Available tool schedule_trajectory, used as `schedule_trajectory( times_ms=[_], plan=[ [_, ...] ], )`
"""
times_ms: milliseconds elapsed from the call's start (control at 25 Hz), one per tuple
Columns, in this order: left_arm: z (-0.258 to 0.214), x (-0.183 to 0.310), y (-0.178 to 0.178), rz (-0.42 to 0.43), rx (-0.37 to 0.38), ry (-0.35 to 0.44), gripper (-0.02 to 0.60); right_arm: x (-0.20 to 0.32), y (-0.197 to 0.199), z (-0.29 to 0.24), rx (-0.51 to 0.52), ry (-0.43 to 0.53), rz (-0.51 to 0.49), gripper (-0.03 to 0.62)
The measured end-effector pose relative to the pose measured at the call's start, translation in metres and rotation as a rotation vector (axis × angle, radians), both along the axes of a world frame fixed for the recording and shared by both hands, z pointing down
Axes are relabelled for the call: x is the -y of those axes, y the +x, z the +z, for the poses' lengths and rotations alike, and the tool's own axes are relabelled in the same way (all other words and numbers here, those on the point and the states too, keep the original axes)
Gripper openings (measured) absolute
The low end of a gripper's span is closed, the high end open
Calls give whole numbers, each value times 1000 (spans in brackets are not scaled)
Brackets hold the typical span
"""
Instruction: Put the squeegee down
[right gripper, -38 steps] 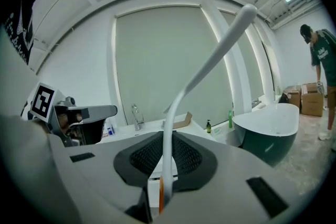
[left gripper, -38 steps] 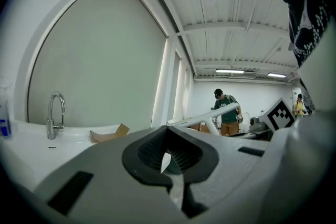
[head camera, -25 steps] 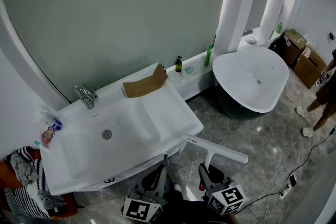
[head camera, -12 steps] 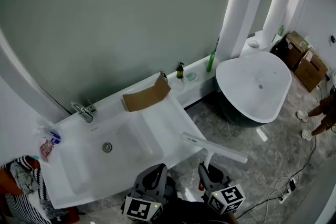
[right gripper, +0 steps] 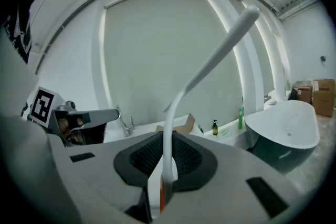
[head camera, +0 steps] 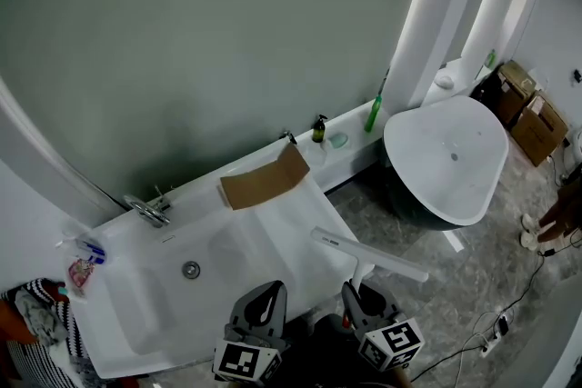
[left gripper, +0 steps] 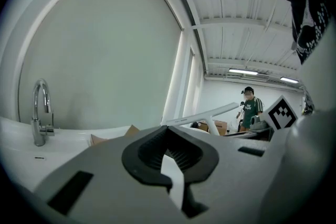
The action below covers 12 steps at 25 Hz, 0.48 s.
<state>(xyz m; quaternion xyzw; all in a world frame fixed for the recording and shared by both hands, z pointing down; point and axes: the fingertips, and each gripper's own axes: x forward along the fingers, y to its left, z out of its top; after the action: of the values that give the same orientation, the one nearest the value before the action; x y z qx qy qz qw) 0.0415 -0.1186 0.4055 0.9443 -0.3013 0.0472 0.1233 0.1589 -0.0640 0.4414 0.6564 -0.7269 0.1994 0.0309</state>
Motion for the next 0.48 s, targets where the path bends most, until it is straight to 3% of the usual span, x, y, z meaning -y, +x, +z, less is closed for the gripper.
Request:
schedule_trajectory(
  times_ms=[480],
  plan=[
    [8,12,-23,-123,-8,-31,5,36,-17,4,0,-18,-128,55]
  ],
)
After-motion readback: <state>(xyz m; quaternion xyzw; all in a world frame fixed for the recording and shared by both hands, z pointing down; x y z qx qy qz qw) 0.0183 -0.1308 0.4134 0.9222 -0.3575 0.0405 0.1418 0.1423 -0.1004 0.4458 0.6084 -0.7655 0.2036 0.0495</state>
